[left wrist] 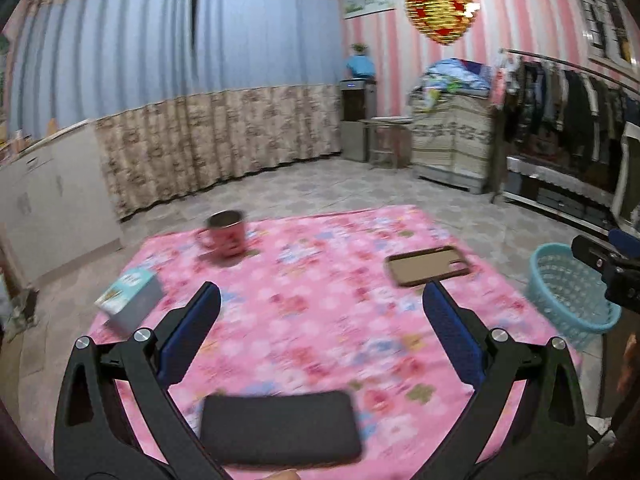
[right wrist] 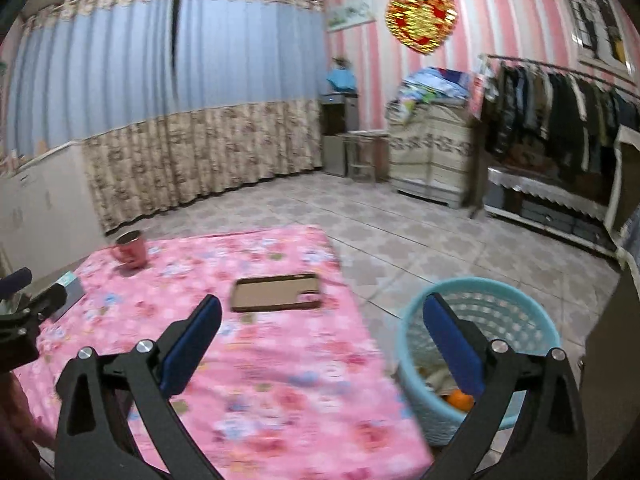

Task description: Collect trash

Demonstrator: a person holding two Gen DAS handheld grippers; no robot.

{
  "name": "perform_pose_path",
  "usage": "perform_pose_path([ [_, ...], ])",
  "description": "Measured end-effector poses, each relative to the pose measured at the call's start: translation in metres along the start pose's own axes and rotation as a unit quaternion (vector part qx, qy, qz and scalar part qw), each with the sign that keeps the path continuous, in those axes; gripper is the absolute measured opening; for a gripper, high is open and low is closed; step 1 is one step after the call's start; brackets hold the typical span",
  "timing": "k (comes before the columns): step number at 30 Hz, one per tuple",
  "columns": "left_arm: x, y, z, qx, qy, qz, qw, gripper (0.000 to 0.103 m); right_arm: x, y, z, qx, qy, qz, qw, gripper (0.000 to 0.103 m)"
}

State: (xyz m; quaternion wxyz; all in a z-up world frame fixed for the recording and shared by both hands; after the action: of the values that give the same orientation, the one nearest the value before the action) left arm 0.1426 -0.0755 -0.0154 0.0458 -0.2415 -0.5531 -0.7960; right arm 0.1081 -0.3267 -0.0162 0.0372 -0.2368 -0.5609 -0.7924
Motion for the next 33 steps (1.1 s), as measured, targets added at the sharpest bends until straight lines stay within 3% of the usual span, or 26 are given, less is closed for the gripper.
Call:
perform_pose_path([
  [8,0.020,-0.035,0.048,0.026,0.061,0.011,0.9977,0.098,0.004,-0.040,0.061,0.021,0.032,0.010,0.999,0.098],
  [18,0.007,-0.075,0.050,0.067,0.056,0.040,0.9954,0.098,0.005,-0.064,0.075,0.031,0.036,0.010,0.999,0.098],
  [33,0.006,-0.070,0.050,0.051,0.070,0.027,0.9959,0.098,-0.002,-0.079,0.076,0.023,0.034,0.011,0.999,0.098],
])
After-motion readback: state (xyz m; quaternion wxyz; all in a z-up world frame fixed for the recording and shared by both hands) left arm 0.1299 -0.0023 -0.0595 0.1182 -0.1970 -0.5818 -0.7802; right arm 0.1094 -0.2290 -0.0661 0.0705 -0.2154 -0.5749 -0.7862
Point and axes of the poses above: each gripper's, at about its wrist camera, not at the fingertips, and x roughly against the way its jaws point, z to its left, y to its top, the point moved 10 cm from there along -x, roughly the way its jaws point, and after that the axes turned 14 degrees about -x, right-handed, at the moved point
